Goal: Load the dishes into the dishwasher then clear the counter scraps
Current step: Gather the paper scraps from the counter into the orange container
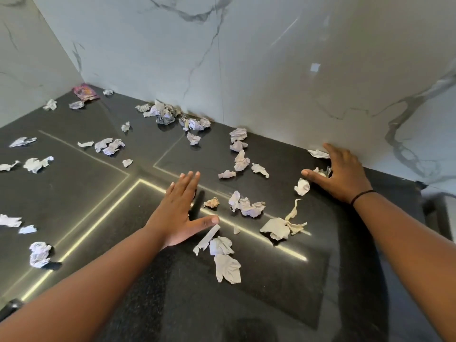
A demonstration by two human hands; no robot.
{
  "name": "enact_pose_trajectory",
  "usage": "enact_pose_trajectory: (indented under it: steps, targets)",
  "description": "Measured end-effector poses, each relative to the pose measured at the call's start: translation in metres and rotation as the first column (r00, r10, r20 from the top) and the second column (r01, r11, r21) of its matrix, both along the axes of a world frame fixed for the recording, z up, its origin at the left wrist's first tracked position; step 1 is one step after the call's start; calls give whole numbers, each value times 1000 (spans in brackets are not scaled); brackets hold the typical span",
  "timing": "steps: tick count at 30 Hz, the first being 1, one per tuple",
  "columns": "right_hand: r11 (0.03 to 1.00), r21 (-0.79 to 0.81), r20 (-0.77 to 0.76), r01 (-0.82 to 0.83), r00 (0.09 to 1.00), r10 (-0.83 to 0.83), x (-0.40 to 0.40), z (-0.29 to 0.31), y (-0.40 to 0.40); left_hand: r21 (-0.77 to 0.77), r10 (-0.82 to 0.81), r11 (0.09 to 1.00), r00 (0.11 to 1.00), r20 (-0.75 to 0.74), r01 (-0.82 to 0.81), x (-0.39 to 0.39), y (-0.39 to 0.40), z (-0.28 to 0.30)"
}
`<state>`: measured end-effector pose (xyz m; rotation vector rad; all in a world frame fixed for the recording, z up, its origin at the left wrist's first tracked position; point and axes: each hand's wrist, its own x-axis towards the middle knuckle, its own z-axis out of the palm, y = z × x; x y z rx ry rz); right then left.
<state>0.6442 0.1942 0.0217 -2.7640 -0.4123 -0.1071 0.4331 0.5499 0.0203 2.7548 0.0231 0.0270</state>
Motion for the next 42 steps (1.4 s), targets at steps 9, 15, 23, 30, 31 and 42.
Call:
enact_pose_trajectory:
  steps: [9,15,23,30,31,42]
  targets:
    - [989,1,-64,-148,987,148,16,1,9,4,-175,984,984,-35,176,28,-6,10]
    - [881,253,-254,-400,851,460,-20,17,24,-47,-384,923,923,-36,382,23,-14,19]
    - [720,-15,-213,-694,705,676,-95,12,33,152,-516,835,848,-122,529,9,-50,13]
    - [819,-17,-55,-574,818,573,-106,4,59,194,-466,860,881,-81,472,29,-79,11]
    - [822,3,-45,-569,821,569,-106,3,60,195,-456,866,887,-68,460,31,-81,11]
    - [907,333,-5,-259,961,277,-94,-1,73,140,-180,978,961,209,153,30,-93,8]
